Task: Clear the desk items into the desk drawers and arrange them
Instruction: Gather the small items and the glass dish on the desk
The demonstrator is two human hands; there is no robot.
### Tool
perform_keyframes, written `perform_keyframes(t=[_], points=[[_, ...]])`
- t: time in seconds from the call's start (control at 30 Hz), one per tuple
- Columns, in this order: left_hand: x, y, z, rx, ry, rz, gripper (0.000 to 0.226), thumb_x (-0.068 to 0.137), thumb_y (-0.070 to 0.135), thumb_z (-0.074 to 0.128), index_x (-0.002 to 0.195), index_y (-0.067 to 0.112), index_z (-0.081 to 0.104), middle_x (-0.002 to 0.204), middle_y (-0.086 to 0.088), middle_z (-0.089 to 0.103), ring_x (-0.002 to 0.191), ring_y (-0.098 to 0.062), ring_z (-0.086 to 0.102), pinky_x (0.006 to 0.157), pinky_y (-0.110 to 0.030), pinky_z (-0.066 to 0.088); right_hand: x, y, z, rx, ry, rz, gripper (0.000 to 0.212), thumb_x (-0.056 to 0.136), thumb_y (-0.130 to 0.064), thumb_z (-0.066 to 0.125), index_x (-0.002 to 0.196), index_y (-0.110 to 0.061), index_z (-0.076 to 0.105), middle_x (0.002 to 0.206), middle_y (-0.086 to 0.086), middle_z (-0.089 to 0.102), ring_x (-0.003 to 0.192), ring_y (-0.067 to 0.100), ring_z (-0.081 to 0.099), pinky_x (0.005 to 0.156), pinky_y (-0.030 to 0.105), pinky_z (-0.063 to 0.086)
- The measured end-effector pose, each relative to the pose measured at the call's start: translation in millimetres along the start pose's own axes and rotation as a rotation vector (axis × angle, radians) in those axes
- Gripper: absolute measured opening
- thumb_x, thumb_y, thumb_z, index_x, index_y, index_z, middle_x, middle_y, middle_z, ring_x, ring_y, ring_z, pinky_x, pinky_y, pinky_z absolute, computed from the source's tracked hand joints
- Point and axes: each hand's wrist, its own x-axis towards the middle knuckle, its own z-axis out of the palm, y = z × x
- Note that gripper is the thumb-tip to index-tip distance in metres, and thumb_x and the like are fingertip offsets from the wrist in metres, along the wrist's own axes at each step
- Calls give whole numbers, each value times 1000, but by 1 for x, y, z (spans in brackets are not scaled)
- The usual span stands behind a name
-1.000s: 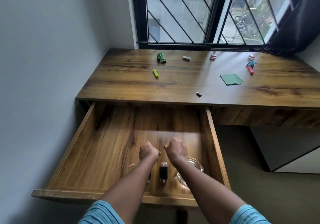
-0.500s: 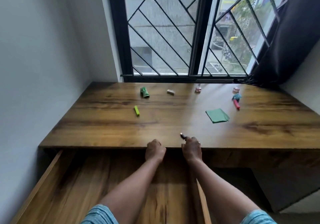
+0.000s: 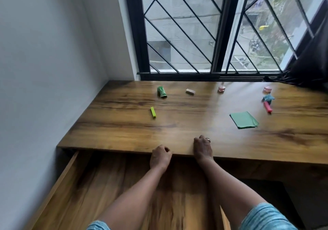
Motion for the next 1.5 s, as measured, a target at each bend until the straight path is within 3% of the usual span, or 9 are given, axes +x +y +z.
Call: perform_keyframes(t=[0.3, 0.53, 0.67, 0.73, 0.87, 1.07, 1.23, 1.37, 1.5], points=[[-16, -99, -62, -138, -67, -128, 12, 83, 19, 64, 88, 15, 74, 96, -11, 74, 91, -27, 70, 80, -29, 57, -82, -85, 32, 281, 129, 151, 34, 82, 9, 38, 99, 5, 68, 105, 21, 65, 106, 35, 60, 89, 35, 50], [-51, -205, -107, -103, -108, -204, 17, 85, 18, 64, 95, 10, 75, 103, -10, 73, 99, -26, 67, 79, -27, 51, -194, -164, 119, 275, -171, 147, 25, 89, 1, 46, 93, -2, 71, 94, 14, 70, 92, 27, 68, 76, 31, 56], [-74, -244, -110, -41, -199, -215, 20, 89, 22, 63, 99, 7, 73, 97, -9, 72, 88, -23, 69, 74, -30, 56, -254, -169, 159, 350, -276, 147, 28, 94, -3, 45, 73, -11, 62, 73, 2, 61, 68, 10, 60, 64, 20, 55], [-81, -256, -109, -23, -216, -210, 21, 92, 23, 59, 100, 7, 70, 88, -5, 69, 77, -18, 66, 71, -28, 56, -280, -167, 168, 462, -322, 214, 33, 96, -10, 39, 69, -15, 58, 69, 2, 56, 65, 12, 55, 63, 25, 52], [-86, -265, -109, 26, -253, -206, 22, 94, 26, 56, 100, 8, 67, 80, -1, 62, 73, -16, 61, 69, -28, 54, -304, -167, 175, 402, -338, 204, 33, 96, -15, 33, 84, -8, 63, 77, 5, 56, 72, 15, 53, 67, 31, 48], [-91, -274, -110, 91, -273, -207, 24, 95, 27, 55, 105, 8, 65, 69, 5, 51, 66, -10, 54, 50, -18, 39, -307, -171, 173, 100, -345, 60, 20, 95, -12, 48, 111, -8, 60, 107, 8, 61, 89, 13, 53, 81, 24, 47], [-91, -279, -107, 150, -266, -199, 26, 97, 27, 51, 108, 7, 64, 88, -3, 58, 78, -14, 54, 61, -24, 39, -311, -172, 177, 33, -389, 55, 37, 93, -14, 52, 129, -9, 49, 134, 14, 46, 125, 26, 46, 105, 35, 41], [-93, -276, -103, 163, -255, -196, 23, 97, 28, 50, 91, 10, 63, 74, 3, 55, 61, -8, 49, 48, -19, 32, -310, -170, 175, 30, -359, 72, 32, 94, -15, 51, 125, -10, 52, 127, 11, 50, 116, 23, 50, 97, 31, 43], [-102, -260, -98, 162, -182, -157, 30, 98, 31, 46, 102, 10, 67, 81, 1, 62, 67, -11, 57, 53, -21, 38, -307, -165, 162, 48, -292, 110, 25, 94, -15, 51, 118, -13, 56, 119, 8, 54, 109, 22, 53, 91, 30, 46]])
